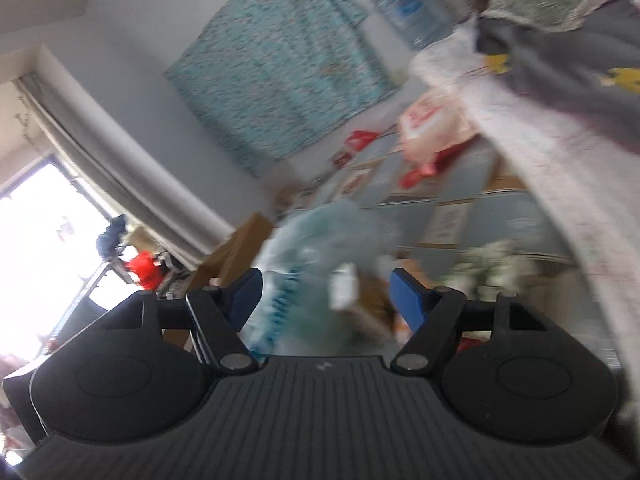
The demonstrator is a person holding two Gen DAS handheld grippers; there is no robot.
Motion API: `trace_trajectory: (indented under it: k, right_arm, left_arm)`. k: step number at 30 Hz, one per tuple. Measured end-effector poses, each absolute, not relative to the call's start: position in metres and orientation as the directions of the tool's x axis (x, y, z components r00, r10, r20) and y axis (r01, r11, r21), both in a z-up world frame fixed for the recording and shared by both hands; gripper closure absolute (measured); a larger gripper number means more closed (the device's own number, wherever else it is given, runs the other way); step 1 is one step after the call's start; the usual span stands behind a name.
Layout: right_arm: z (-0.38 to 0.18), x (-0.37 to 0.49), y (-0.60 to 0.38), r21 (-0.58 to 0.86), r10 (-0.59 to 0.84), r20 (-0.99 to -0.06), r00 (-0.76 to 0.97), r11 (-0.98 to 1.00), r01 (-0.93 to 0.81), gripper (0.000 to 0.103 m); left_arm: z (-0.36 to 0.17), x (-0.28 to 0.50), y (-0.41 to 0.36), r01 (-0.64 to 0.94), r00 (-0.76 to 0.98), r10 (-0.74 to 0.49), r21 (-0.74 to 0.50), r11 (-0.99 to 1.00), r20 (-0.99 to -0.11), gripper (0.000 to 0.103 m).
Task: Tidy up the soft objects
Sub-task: 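Open both grippers and move them back toward the striped sock on the bed, then grasp the orange-white striped sock with the right gripper while the left gripper pinches it too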
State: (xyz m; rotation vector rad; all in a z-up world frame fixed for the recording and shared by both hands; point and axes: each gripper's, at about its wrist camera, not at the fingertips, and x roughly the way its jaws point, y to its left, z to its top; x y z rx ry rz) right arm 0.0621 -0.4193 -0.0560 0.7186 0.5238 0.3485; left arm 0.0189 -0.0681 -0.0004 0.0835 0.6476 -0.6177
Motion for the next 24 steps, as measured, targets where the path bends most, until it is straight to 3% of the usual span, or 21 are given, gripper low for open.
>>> trace_trajectory:
  k: [6,11,17,24]
  right_arm:
    - [-0.084,0.063,-0.419,0.655,0.44,-0.373,0.816,0.748,-0.104,0.033]
    - [-0.083,0.093,-0.41,0.621,0.45,-0.412,0.792,0.775,-0.117,0.043]
    - [-0.077,0.139,-0.387,0.462,0.397,-0.577,0.714,0.879,-0.116,0.048]
    - [-0.088,0.177,-0.357,0.247,0.316,-0.755,0.575,0.949,-0.196,0.059]
  left_arm:
    - [-0.04,0.034,-0.114,0.622,0.554,-0.546,-0.123,0.773,-0.629,0.009]
    - [-0.064,0.049,-0.127,0.613,0.549,-0.513,-0.1,0.784,-0.66,0.033]
    - [-0.073,0.061,-0.125,0.624,0.572,-0.516,-0.071,0.779,-0.638,0.036]
    - [-0.087,0.07,-0.131,0.652,0.507,-0.562,-0.137,0.746,-0.653,0.041]
